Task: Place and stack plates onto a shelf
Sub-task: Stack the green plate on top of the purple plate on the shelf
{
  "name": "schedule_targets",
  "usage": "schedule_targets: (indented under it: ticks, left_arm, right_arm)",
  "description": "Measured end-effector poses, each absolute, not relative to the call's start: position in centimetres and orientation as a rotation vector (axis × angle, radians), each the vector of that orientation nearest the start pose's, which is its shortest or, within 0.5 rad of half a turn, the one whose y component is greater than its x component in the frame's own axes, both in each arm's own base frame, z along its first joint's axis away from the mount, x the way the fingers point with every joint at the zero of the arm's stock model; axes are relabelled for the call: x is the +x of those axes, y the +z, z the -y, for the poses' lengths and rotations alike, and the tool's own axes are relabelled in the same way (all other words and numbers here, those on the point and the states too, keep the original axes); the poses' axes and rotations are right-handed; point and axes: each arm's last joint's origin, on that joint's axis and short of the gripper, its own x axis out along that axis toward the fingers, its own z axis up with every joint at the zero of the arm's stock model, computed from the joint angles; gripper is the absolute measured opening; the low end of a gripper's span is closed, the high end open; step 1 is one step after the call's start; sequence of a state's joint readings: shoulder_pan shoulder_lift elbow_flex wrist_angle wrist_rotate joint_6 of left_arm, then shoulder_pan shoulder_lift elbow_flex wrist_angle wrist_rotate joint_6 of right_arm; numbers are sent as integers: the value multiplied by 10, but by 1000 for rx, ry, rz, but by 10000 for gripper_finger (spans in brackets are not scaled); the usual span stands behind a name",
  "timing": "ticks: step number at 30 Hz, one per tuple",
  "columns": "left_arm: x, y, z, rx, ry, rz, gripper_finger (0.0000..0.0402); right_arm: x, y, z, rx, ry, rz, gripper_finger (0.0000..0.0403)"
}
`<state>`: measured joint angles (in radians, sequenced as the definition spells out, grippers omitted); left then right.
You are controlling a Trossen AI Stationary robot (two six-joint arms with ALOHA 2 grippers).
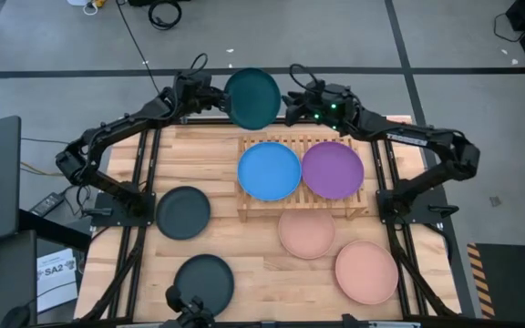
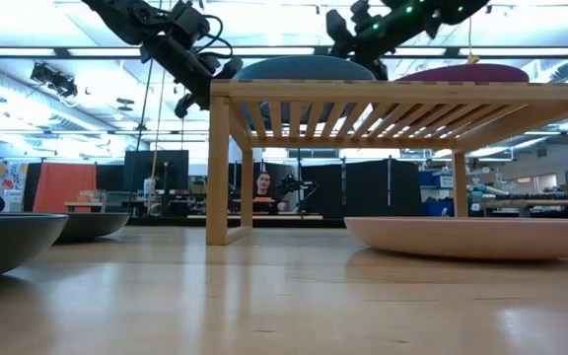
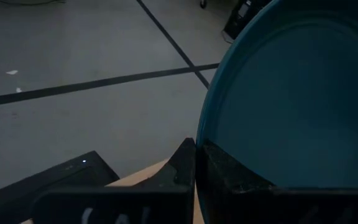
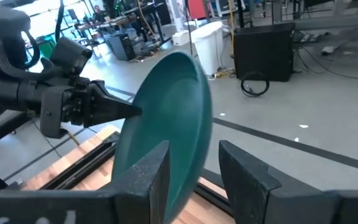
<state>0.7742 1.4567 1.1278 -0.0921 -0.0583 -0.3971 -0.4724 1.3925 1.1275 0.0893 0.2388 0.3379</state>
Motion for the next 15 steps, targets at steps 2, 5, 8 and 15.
schedule_targets:
  ticks: [2, 5, 8, 15]
  left_arm:
    - [234, 304, -232, -525, 895, -237, 15]
    - [234, 304, -232, -526, 896, -236, 15]
    - [234, 304, -232, -526, 900, -239, 15]
    - [234, 304, -231, -526, 894, -237, 15]
  right_arm:
    - [288, 335, 153, 343, -728, -59, 144]
    - [297, 327, 155, 342, -723, -58, 144]
    - [302, 321, 158, 341, -735, -64, 141]
    - [303, 319, 159, 331, -806, -54, 140]
